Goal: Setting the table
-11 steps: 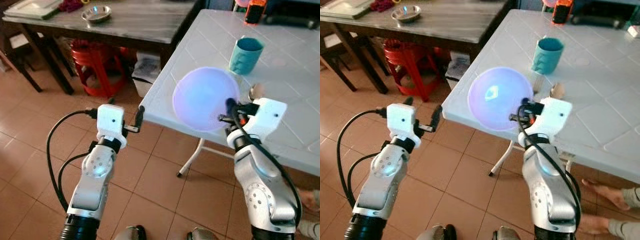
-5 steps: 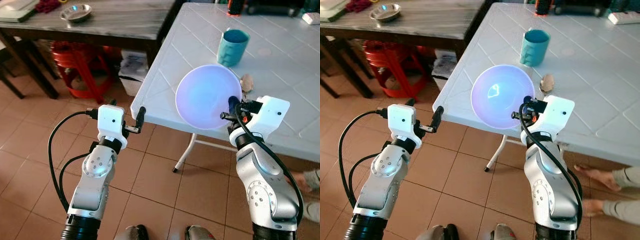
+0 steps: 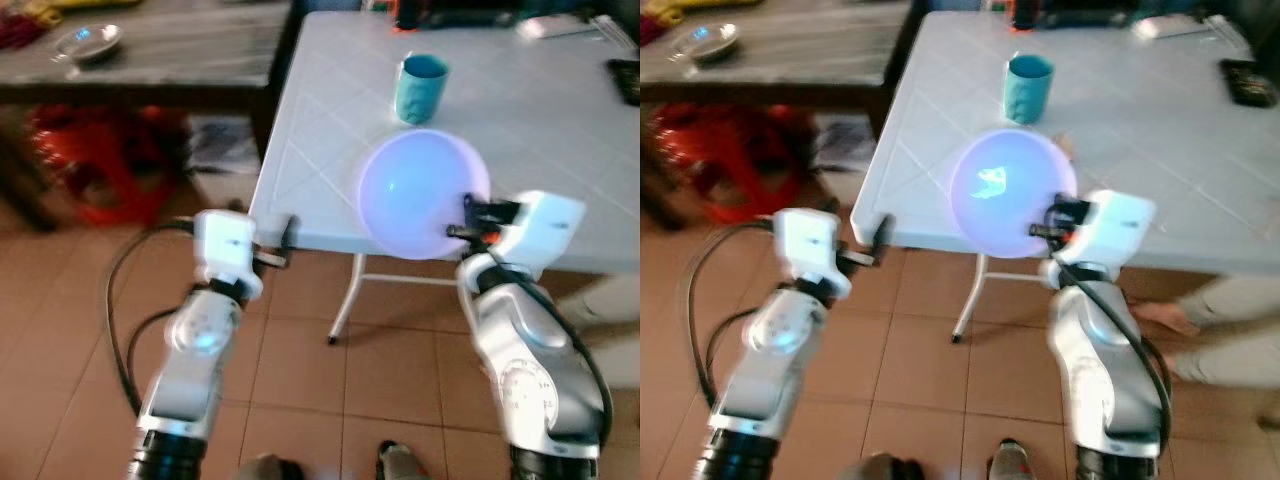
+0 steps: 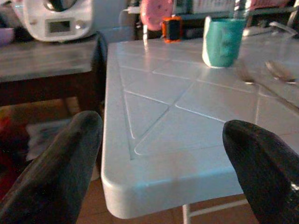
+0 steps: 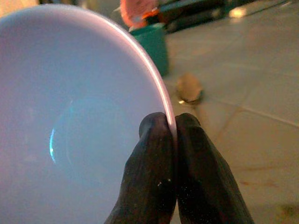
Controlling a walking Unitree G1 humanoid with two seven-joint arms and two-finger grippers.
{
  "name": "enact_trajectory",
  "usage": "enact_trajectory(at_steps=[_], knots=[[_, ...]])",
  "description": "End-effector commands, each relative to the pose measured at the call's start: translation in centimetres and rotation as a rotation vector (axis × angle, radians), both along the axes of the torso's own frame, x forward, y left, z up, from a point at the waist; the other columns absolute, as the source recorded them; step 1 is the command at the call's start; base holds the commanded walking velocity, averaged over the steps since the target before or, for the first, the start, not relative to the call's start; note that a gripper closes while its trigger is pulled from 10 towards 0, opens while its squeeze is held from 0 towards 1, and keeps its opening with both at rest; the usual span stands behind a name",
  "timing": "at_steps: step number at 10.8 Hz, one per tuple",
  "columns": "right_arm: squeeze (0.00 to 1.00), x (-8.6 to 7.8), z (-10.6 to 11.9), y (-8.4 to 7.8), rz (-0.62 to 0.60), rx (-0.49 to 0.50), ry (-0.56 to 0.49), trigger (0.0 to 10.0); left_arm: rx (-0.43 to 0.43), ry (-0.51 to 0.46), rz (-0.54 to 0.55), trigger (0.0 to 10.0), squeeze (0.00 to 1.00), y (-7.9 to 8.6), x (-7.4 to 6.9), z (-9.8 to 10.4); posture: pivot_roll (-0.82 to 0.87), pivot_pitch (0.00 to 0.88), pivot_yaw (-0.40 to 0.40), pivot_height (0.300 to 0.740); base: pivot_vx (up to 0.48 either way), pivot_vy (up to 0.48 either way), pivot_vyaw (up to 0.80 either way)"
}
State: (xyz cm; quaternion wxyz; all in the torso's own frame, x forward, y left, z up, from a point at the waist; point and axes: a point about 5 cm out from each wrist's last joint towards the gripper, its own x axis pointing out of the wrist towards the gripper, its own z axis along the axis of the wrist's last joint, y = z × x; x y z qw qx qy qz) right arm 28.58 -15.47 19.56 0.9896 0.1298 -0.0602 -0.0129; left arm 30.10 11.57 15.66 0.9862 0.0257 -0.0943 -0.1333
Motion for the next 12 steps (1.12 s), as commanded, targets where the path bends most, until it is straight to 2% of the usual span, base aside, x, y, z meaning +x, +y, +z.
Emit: enact_trajectory(at_steps=[1, 12], knots=[[0.00, -0.03, 0.20, 0.76, 0.029, 0.004, -0.011, 10.0, 0.012, 0.007, 0.018, 10.0, 0.00, 0.75, -0.10, -0.15, -0.19, 0.184, 0.065, 0.740, 0.000, 0.330, 0.00], [0.00, 0.16, 0.31, 0.73, 0.036, -0.014, -0.027, 10.0, -0.003, 0.000, 0.022, 10.0, 0.00, 0.23, -0.10, 0.09, -0.18, 0.180, 0.061, 0.740, 0.000, 0.329, 0.00]])
